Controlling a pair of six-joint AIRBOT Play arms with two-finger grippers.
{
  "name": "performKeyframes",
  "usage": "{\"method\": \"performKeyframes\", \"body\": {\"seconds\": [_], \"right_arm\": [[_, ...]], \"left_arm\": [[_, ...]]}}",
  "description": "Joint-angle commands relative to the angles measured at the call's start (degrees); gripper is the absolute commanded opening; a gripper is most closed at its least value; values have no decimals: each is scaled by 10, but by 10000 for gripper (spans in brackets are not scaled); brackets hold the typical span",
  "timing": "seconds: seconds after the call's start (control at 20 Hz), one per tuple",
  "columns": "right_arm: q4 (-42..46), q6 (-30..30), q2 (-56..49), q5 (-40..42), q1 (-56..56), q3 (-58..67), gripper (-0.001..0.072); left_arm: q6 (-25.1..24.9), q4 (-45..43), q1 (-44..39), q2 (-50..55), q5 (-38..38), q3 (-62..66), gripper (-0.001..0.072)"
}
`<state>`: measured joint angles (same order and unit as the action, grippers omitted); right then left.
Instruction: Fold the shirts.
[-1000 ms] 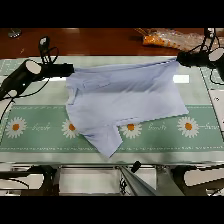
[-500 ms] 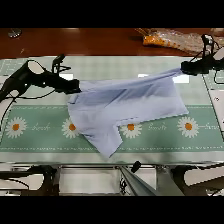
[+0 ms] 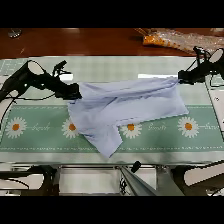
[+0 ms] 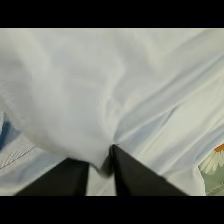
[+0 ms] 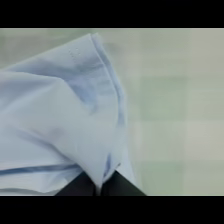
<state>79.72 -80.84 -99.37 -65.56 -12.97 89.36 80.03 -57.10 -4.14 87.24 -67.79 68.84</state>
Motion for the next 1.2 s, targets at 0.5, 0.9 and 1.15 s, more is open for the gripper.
{"method": "performKeyframes", "body": {"seconds": [0.5,0.9,1.15], "right_arm": [[7,56,69,-189,-114,-47,541],[-80,77,69,-193,-137,-78,537],[-106,78,69,-188,-137,-78,531]], "left_arm": [[-52,-8,126,-218,-137,-155,551],[-74,111,131,-306,-46,-441,563],[-74,155,130,-305,16,-492,562]]}}
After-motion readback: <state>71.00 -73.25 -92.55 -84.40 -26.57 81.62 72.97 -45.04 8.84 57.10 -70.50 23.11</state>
